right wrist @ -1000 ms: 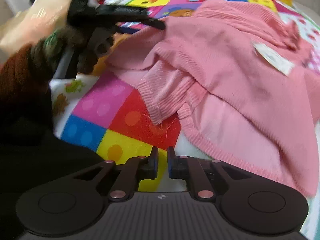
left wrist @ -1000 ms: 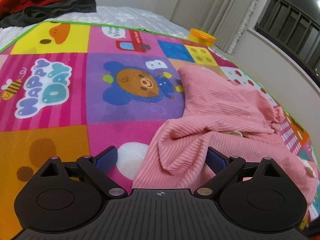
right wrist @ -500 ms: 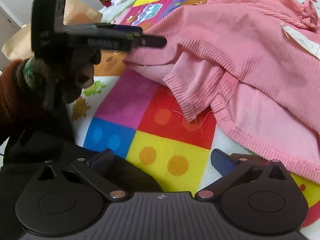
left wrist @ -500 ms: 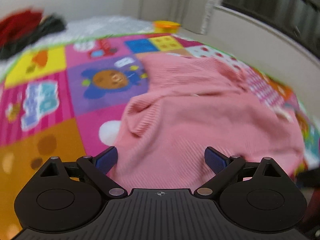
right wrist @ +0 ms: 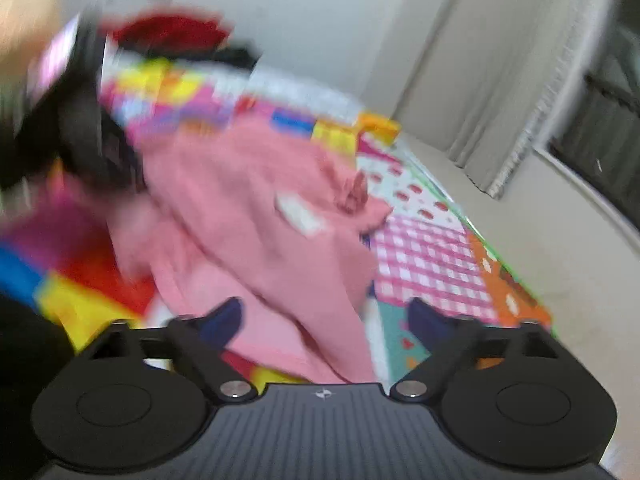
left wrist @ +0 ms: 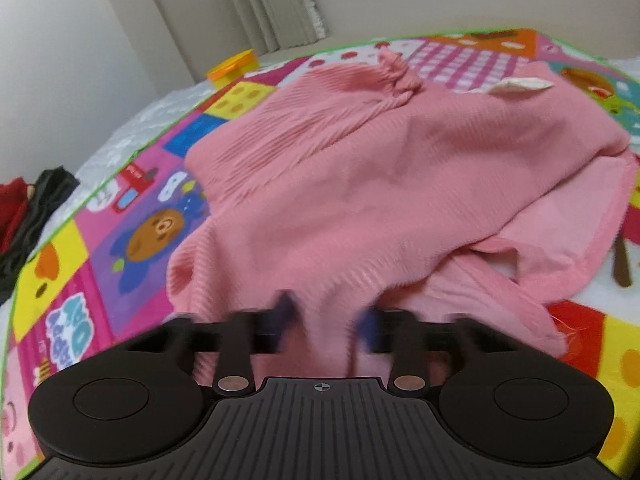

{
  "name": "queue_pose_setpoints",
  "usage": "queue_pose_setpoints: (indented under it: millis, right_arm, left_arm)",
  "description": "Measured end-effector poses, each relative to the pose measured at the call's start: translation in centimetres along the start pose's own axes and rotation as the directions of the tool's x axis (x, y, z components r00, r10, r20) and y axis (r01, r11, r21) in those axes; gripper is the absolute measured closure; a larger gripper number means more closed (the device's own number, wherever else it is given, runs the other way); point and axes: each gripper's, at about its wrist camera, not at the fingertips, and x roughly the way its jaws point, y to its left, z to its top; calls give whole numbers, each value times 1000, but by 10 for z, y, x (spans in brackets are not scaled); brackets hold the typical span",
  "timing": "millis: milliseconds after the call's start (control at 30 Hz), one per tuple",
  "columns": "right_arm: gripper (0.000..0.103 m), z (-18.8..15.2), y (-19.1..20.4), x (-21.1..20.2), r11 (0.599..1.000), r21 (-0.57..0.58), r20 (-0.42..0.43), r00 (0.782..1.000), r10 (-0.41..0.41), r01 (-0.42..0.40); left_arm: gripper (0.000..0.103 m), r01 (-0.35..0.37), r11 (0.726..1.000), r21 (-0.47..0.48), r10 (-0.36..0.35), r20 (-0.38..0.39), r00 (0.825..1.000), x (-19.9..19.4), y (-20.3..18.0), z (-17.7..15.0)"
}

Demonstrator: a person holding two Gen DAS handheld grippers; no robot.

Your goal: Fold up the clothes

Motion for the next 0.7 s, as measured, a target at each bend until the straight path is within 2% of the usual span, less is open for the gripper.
queue_pose_setpoints:
  millis: [100, 167, 200, 267, 300, 333, 400, 500, 633, 667, 700]
  right_arm:
    - [37, -6, 9, 34, 994, -107, -57, 998, -32, 26]
    - [39, -5, 15, 56, 989, -123, -61, 994, -87, 79]
    - [56, -2, 16, 63, 989, -107, -57, 993, -105, 98]
    - [83, 6, 2, 55, 996, 3, -40, 996, -83, 84]
    - [86, 10, -5, 51, 995, 59, -31, 997, -73, 75]
    - [86, 14, -12, 45, 992, 103, -20, 998, -65, 67]
    - [86, 15, -17, 21, 992, 114, 11, 999, -54, 52]
    - [87, 0, -12, -4, 998, 68, -30, 1000, 3, -1]
    - [86, -23, -2, -31, 998, 26, -106, 992, 65, -62]
    - [85, -29, -1, -35, 997, 31, -124, 989, 76, -73]
    - [79, -34, -2, -39, 995, 57, -130, 987, 89, -82]
  left_arm:
    - [93, -7, 998, -66, 7, 13, 1000, -10, 15, 1]
    - [94, -10, 994, -110, 13, 21, 1000, -16, 24, 2]
    - [95, -12, 991, -132, 16, 25, 1000, -19, 29, 2]
    - [96, 8, 987, -162, -4, 23, 1000, -27, 36, 4]
    - [96, 26, 983, -181, -22, 23, 999, -34, 39, 5]
    - [96, 42, 981, -192, -37, 26, 999, -43, 41, 4]
    - [96, 69, 978, -196, -63, 36, 997, -63, 43, 2]
    - [96, 107, 980, -169, -101, 44, 994, -94, 38, -7]
    - [95, 159, 975, -154, -163, -13, 987, -113, 29, -30]
    - [94, 166, 975, -150, -172, -31, 985, -115, 28, -36]
    - [93, 172, 974, -146, -181, -48, 982, -116, 26, -42]
